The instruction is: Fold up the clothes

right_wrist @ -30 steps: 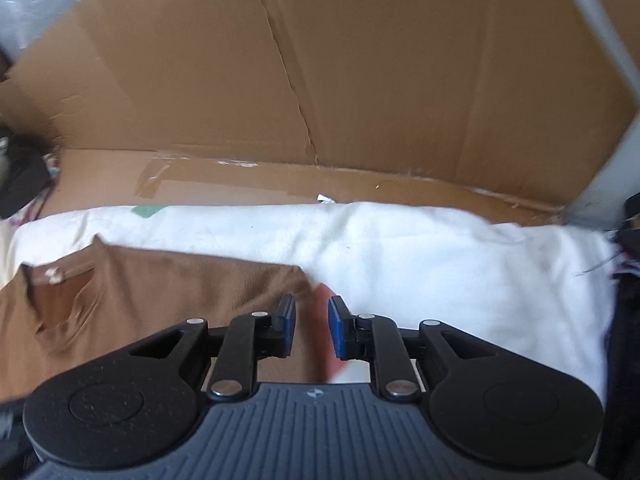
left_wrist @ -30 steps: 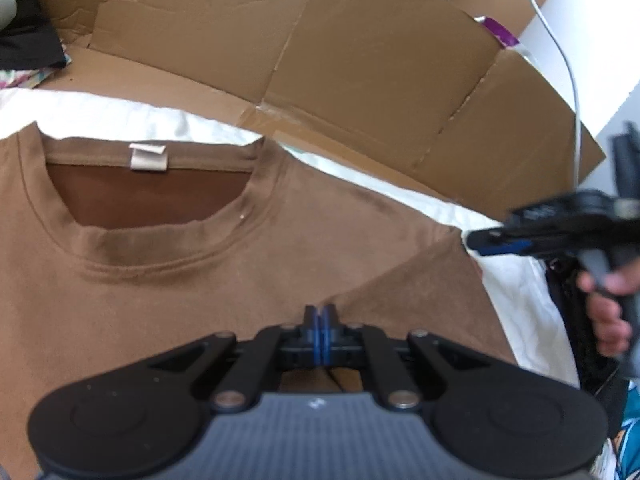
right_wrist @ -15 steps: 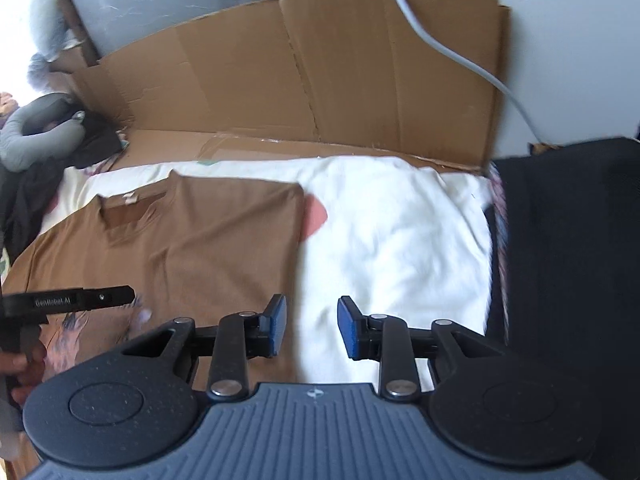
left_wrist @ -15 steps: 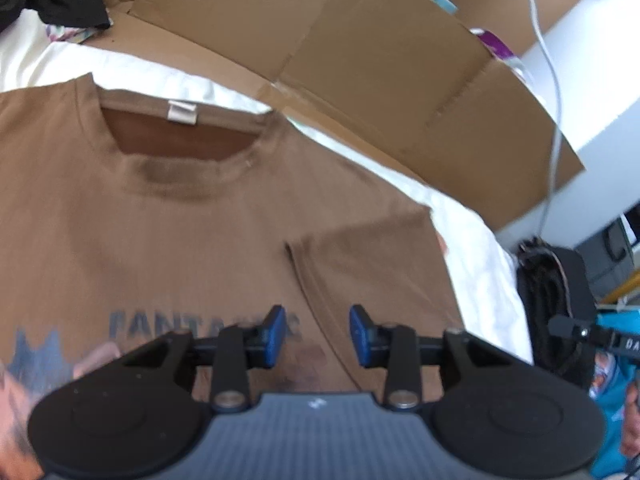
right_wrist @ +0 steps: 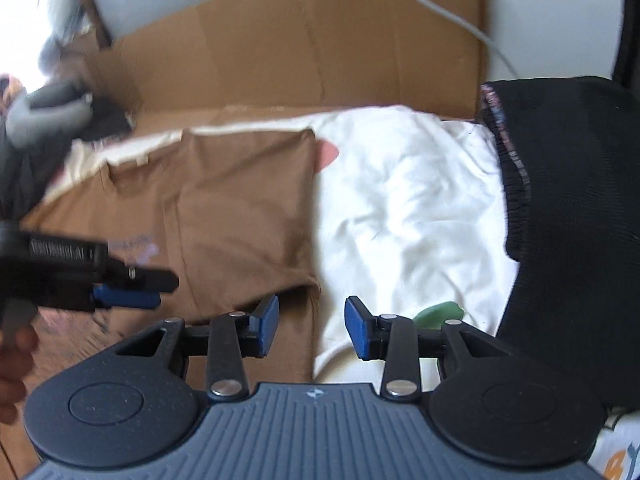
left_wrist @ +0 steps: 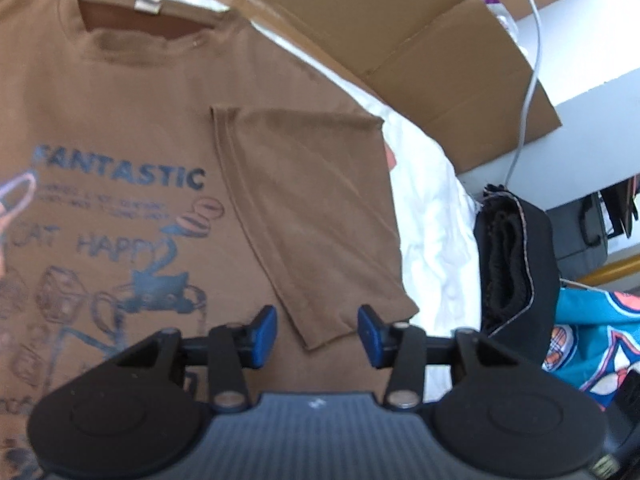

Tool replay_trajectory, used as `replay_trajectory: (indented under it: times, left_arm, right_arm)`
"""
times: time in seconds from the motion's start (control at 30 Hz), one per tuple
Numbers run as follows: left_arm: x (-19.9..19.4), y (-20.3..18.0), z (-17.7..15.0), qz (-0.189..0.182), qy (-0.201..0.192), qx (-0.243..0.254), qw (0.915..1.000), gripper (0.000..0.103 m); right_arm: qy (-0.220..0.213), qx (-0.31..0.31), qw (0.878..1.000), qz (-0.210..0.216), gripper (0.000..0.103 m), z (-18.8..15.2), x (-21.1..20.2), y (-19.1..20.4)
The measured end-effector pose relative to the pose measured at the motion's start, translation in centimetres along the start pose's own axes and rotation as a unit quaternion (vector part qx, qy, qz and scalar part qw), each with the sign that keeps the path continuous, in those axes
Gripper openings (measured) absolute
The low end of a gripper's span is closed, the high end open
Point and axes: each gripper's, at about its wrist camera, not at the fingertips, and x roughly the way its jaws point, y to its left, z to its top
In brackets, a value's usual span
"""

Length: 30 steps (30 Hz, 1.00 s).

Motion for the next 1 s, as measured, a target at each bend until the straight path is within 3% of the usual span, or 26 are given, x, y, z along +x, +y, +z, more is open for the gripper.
replay_trajectory:
  times: [0.2,0.33,0.4,0.47,0.57,0.7,1.0]
  left_arm:
    - [1.5,0.6,-1.2,-0.007,0.014,-0.019,0.9997,0.049]
    - [1.7,0.8,-2.0,-0.014,-0.001,-0.028,0.9995,0.047]
    - [2.0,0.9,-2.1,-0.02,-0.005,-0.037,0.9991,0.036]
    - [2.2,1.0,-2.1,-0.025,-0.004,-0.042,0.9988,0.015]
    - [2.2,1.2,-2.2,-0.027,-0.006,-0.047,0.9985,0.005]
    - [1.3,1.6,-2.1,-0.015,-0.017,-0.049,0.9985,0.003]
    - [0.8,1.4,-2.7,-0.001,-0.019,-0.008,0.9998,0.003]
  right_arm:
    - [0.015,-0.018,1.0,-0.01,0.044,-1.2,3.0,0.1]
    - [0.019,-0.011,1.0,-0.013,0.044,-1.1,3.9,0.0]
    - [0.019,-0.008,1.0,-0.015,0.044,-1.0,4.1,0.0]
    - [0.016,-0.013,1.0,-0.021,0.044,-0.9,4.4,0.2]
    - [0.009,-0.031,0.999,-0.027,0.044,-0.7,4.9,0.6]
    - [0.012,-0.039,0.998,-0.046,0.034,-0.5,5.6,0.6]
    - [0.019,-0.008,0.999,-0.05,0.036,-0.9,5.5,-0.4]
